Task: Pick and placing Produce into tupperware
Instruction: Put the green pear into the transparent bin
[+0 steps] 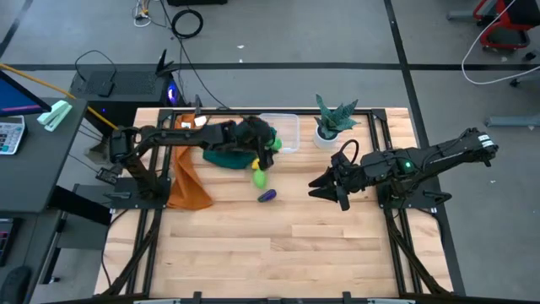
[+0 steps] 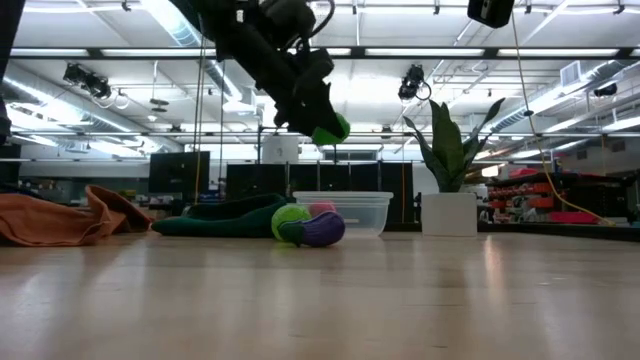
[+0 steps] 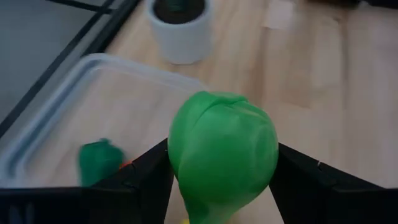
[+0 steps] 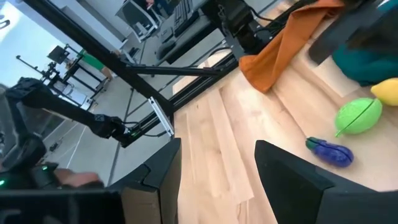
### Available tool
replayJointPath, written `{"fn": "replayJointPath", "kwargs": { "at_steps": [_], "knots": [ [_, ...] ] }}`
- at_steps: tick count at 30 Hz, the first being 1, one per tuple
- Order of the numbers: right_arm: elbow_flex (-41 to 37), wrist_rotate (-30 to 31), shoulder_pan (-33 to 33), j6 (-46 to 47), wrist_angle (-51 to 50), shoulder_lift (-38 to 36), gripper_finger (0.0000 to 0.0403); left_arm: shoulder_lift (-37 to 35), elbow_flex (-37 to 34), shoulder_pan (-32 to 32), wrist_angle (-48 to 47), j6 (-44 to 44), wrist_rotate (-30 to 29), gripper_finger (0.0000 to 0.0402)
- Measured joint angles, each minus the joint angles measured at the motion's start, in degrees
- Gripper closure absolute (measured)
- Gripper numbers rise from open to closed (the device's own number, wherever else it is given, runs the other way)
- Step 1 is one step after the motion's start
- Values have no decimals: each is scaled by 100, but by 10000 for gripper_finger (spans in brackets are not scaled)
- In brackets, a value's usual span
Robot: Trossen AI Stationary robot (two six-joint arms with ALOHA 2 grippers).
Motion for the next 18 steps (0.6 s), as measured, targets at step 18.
{"fn": "replayJointPath", "kwargs": {
  "at_steps": [18],
  "knots": [
    [0, 0, 34, 75, 6, 0, 236, 47, 230, 1092, 15, 229, 525, 164]
  ]
}}
